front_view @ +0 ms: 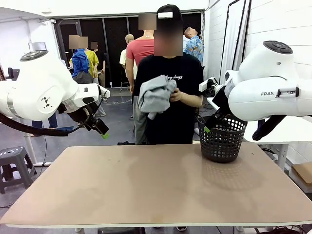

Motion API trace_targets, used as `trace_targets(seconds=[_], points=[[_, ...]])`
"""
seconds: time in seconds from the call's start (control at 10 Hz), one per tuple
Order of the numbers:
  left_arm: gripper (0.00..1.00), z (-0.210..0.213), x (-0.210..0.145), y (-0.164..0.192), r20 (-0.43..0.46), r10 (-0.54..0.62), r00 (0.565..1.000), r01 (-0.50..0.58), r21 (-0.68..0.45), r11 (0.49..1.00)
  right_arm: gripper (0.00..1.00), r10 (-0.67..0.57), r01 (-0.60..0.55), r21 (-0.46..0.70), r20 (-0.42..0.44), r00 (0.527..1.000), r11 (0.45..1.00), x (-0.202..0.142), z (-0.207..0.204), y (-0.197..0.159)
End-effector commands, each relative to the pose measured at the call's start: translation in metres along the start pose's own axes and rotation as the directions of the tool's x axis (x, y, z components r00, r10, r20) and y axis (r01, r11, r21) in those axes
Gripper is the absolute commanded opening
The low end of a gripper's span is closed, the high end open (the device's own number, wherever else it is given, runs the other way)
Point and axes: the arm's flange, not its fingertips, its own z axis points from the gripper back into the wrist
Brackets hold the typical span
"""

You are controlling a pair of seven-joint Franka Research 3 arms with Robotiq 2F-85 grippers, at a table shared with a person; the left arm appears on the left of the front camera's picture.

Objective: Fold the training pants.
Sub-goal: Grab both ends of the Training pants handed by a person.

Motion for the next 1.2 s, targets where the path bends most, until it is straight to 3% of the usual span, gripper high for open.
trace_targets(seconds=[0.0,1.1], points=[[1.0,-0.0012,0.0002,0.0012,0.0,0.002,1.0,-0.002,-0.002,1.0,1.0,0.001,-0.001,0.015,0.001,1.0,1.0,0.0002,-0.0018,0.0006],[1.0,-0.0012,0.0002,0.0012,0.0,0.002,1.0,-0.002,-0.002,1.0,1.0,0.001,-0.001,0.015,0.001,1.0,1.0,0.0002,-0.0018,0.0006]])
